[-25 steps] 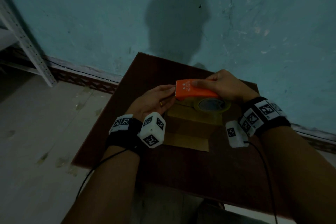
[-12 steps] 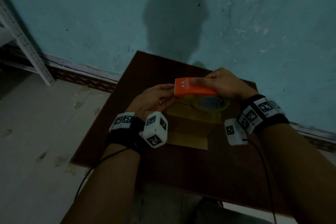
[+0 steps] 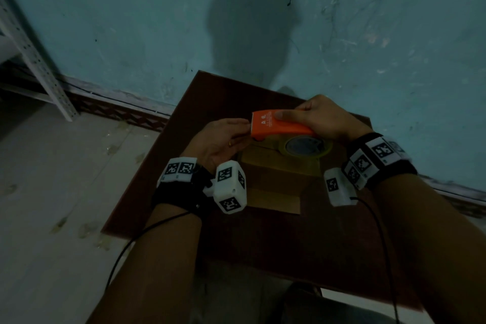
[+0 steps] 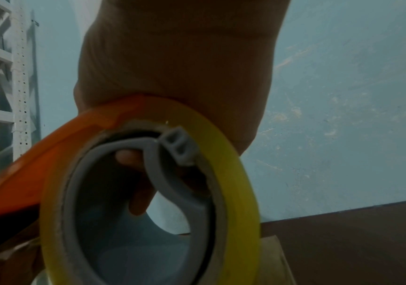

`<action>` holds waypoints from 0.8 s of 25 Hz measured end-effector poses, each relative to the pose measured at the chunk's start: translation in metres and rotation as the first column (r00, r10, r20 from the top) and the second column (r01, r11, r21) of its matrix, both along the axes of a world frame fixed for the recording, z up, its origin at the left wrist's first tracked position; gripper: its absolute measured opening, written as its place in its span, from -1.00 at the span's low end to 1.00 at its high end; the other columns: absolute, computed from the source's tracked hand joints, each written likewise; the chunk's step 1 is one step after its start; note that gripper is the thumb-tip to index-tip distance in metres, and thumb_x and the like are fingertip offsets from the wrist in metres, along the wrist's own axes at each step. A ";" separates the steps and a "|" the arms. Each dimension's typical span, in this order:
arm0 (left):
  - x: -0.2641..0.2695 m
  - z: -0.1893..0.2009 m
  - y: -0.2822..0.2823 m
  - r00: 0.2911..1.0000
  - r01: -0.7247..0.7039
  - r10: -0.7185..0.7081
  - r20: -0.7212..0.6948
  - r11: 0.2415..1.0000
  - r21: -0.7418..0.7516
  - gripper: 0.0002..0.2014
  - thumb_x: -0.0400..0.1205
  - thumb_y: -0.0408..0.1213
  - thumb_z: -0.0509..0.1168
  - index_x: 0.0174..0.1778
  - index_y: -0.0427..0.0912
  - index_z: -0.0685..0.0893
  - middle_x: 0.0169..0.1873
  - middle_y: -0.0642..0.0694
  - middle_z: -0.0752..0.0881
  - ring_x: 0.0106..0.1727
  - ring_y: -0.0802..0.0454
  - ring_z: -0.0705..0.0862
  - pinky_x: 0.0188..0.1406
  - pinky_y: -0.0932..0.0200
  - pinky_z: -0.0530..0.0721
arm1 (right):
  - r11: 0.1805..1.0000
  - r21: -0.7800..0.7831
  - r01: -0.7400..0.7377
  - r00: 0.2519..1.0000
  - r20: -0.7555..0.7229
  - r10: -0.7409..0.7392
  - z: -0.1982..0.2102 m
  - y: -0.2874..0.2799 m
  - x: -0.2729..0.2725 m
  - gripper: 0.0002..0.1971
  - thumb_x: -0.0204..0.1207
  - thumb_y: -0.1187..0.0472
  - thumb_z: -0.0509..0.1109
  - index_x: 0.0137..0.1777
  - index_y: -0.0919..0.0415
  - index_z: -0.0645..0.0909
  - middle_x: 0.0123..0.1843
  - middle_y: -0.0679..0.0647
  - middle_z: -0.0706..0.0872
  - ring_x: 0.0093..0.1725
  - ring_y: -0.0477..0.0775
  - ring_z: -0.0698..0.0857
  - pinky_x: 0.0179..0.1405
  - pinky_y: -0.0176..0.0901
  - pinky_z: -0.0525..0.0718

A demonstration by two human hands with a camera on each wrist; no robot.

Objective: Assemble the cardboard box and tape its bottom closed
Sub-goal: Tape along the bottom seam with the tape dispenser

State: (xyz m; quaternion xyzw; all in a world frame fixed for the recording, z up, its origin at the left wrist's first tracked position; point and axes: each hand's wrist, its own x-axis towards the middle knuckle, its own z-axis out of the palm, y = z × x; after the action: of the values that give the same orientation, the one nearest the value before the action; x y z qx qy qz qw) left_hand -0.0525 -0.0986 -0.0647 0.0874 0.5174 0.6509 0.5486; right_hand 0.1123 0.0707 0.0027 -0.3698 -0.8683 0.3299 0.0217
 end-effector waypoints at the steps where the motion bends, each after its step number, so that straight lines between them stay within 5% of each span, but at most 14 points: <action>1: 0.000 0.001 0.000 1.000 0.003 -0.003 -0.016 1.000 -0.011 -0.65 0.77 -0.47 0.36 0.50 -0.33 0.64 0.26 -0.27 0.76 0.16 -0.05 0.79 -0.16 0.24 0.87 | 1.000 0.003 -0.002 1.000 0.004 0.002 0.001 0.000 -0.001 -0.30 0.50 -0.41 0.53 -0.04 0.34 0.91 -0.13 0.34 0.92 -0.29 0.22 0.83 -0.17 -0.05 0.74; 5: -0.003 0.005 0.000 0.993 -0.028 0.023 -0.114 0.999 -0.043 -0.67 0.70 -0.54 0.42 0.37 -0.26 0.64 0.13 -0.22 0.77 0.07 -0.05 0.81 -0.24 0.24 0.90 | 1.000 -0.002 -0.019 0.999 0.034 0.019 0.003 0.000 0.000 -0.33 0.51 -0.43 0.49 -0.01 0.26 0.92 -0.12 0.26 0.94 -0.23 0.29 0.89 -0.13 -0.06 0.79; 12: -0.014 0.010 0.000 0.973 -0.131 0.110 -0.201 0.987 -0.096 -0.71 0.64 -0.69 0.41 0.19 -0.30 0.65 0.07 -0.35 0.85 -0.05 -0.10 0.91 -0.28 0.17 0.90 | 0.997 0.044 -0.068 0.994 0.086 0.064 0.007 0.004 -0.003 -0.25 0.51 -0.50 0.45 -0.11 0.30 0.89 -0.39 0.08 0.80 -0.47 -0.04 0.72 -0.27 -0.13 0.66; 20: -0.032 0.007 -0.012 0.948 -0.200 0.155 -0.278 0.969 -0.143 -0.62 0.59 -0.67 0.49 0.25 -0.28 0.64 0.10 -0.30 0.79 0.01 -0.11 0.87 -0.27 0.21 0.88 | 0.977 0.120 -0.175 0.979 0.124 0.160 0.011 -0.003 -0.017 -0.22 0.57 -0.46 0.43 -0.20 0.40 0.82 -0.42 0.14 0.69 -0.47 0.02 0.63 -0.32 -0.12 0.53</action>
State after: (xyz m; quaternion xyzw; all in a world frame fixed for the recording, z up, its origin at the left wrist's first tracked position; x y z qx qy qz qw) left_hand -0.0844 -0.1101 -0.0576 0.0794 0.6452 0.6339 0.4190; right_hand 0.0955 0.0676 0.0142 -0.3113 -0.9159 0.2515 -0.0318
